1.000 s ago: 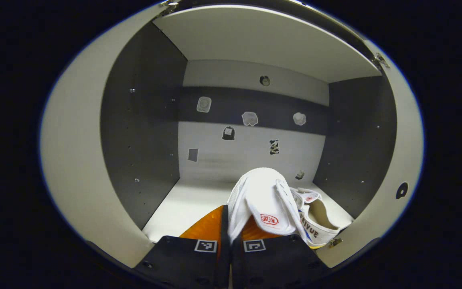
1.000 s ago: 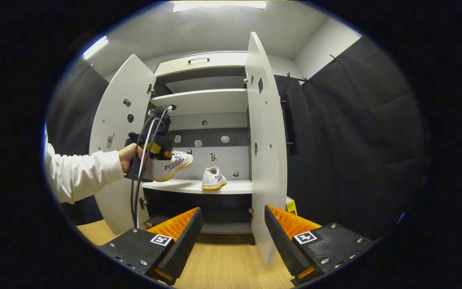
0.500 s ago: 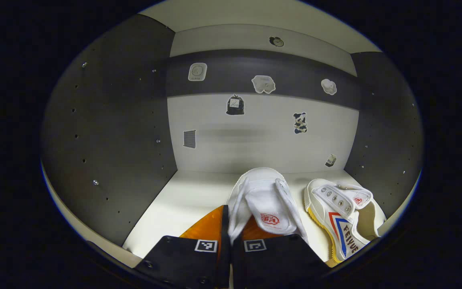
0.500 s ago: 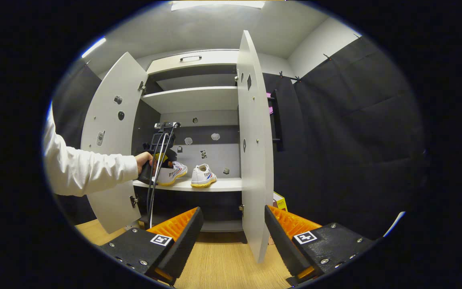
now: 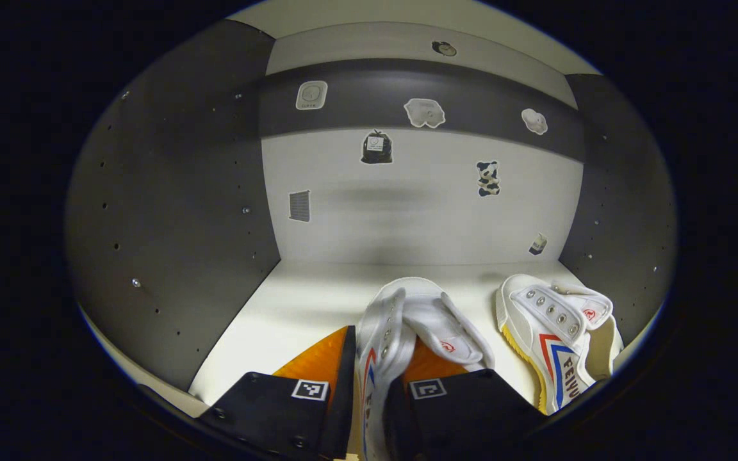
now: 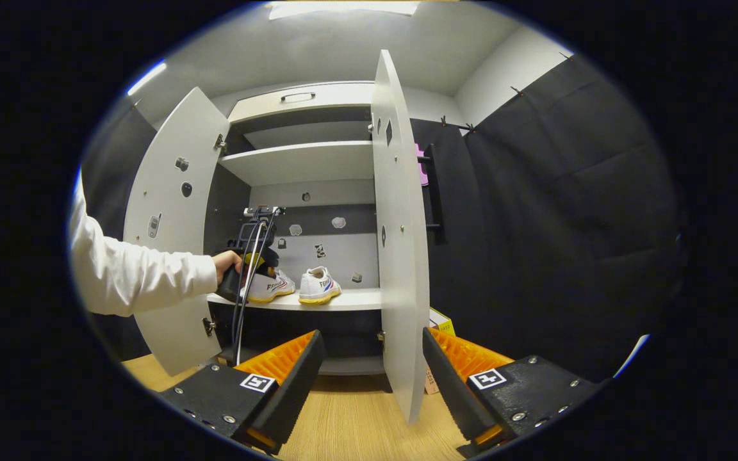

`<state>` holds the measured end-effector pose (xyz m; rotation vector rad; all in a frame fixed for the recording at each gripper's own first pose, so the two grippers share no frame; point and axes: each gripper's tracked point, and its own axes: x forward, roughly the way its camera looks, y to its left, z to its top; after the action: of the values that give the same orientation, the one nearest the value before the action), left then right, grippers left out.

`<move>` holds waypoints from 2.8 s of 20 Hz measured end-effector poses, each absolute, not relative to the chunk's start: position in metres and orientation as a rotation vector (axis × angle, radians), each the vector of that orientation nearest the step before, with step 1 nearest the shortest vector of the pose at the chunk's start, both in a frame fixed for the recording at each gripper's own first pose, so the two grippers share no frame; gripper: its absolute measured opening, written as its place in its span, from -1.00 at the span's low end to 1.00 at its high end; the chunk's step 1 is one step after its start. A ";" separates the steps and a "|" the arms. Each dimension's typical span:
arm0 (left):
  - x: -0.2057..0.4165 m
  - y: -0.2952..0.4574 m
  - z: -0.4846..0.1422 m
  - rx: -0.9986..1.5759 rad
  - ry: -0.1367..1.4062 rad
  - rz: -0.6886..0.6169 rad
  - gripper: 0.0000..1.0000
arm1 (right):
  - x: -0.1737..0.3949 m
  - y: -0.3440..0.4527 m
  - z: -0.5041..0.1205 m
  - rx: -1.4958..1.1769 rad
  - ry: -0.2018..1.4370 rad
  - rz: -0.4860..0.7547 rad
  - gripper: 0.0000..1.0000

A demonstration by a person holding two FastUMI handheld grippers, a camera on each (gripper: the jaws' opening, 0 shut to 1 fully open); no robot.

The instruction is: Grab one shoe with the right hand and put it into the shoe cabinet, grab the other shoe with the left hand and put it into the shoe cabinet; then close the right door with the right hand and the left door with the left hand.

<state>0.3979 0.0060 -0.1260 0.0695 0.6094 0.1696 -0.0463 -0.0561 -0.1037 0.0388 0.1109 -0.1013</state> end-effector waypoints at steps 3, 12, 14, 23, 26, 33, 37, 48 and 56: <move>0.393 0.012 -0.122 0.066 0.602 0.177 0.01 | -0.046 -0.056 -0.104 0.041 0.114 -0.100 0.89; 0.346 0.013 -0.076 0.055 0.468 0.108 0.92 | -0.040 -0.038 -0.108 0.065 0.125 -0.035 0.89; 0.333 0.004 -0.043 0.082 0.359 0.075 0.92 | -0.036 -0.031 -0.107 0.073 0.129 -0.011 0.89; 0.201 -0.023 0.044 0.043 0.146 -0.020 0.91 | -0.026 -0.011 -0.097 0.073 0.115 0.066 0.89; 0.155 -0.023 0.037 0.020 0.121 -0.012 0.93 | -0.024 -0.006 -0.096 0.073 0.109 0.078 0.89; 0.072 -0.014 -0.010 0.006 0.099 0.021 0.94 | -0.024 0.006 -0.093 0.072 0.110 0.108 0.89; 0.042 -0.019 -0.024 0.050 0.059 0.033 0.91 | -0.027 0.010 -0.100 0.067 0.126 0.112 0.88; 0.022 -0.021 -0.038 0.016 0.070 0.050 0.89 | -0.018 -0.092 -0.032 -0.048 0.084 -0.058 0.88; 0.008 -0.025 -0.052 -0.011 0.108 0.044 0.91 | 0.039 -0.232 0.047 -0.147 0.057 -0.300 0.87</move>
<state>0.0082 -0.0250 -0.0519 -0.0109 0.1085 0.0438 0.0395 -0.2322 0.0469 -0.1470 0.0567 -0.2997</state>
